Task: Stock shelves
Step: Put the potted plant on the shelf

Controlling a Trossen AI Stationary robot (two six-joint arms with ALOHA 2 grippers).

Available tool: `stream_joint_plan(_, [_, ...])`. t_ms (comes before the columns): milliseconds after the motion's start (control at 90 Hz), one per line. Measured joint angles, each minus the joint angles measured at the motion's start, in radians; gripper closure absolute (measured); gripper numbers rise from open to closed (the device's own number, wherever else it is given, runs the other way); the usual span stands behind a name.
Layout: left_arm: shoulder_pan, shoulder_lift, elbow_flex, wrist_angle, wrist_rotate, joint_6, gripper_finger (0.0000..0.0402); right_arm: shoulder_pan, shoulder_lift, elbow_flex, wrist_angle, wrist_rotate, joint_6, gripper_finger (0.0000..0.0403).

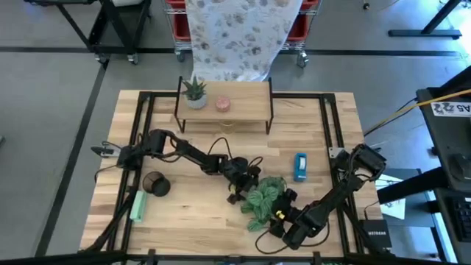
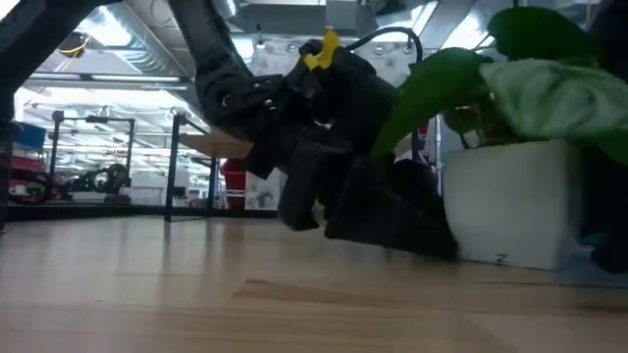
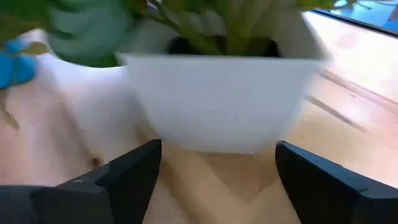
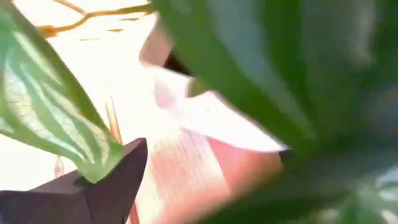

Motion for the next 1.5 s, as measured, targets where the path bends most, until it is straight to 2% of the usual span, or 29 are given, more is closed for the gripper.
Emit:
stream_joint_plan(133, [0.006, -0.009, 0.000, -0.001, 0.020, 0.015, 0.0103, 0.000, 0.000, 0.001, -0.019, -0.012, -0.024, 0.0052])
stream_joint_plan(378, [0.009, -0.009, 0.000, -0.036, 0.089, -0.008, 0.0103, 0.001, -0.002, 0.002, -0.040, -0.028, 0.061, 0.0052])
stream_joint_plan(556, [-0.002, -0.009, 0.000, -0.016, 0.103, -0.055, 0.0103, 0.000, -0.001, 0.000, -0.022, 0.045, 0.067, 0.0052])
stream_joint_plan(689, [-0.020, -0.009, 0.000, 0.012, 0.100, -0.084, 0.0103, -0.017, -0.001, 0.001, -0.013, 0.042, 0.061, 0.0053])
stream_joint_plan(944, [-0.033, -0.009, 0.000, 0.018, 0.092, -0.154, 0.0102, -0.037, 0.000, 0.001, 0.023, 0.036, 0.039, 0.0096])
stream_joint_plan(1122, [-0.038, -0.009, -0.001, 0.036, 0.087, -0.146, 0.0102, -0.043, 0.000, 0.001, 0.027, 0.043, 0.033, 0.0122])
stream_joint_plan(1367, [-0.055, -0.008, -0.001, 0.103, 0.082, -0.190, 0.0105, -0.050, 0.001, 0.001, 0.031, 0.057, 0.031, 0.0136])
stream_joint_plan(1500, [-0.055, -0.008, -0.001, 0.123, 0.088, -0.224, 0.0127, -0.050, 0.001, 0.001, 0.030, 0.062, 0.031, 0.0137])
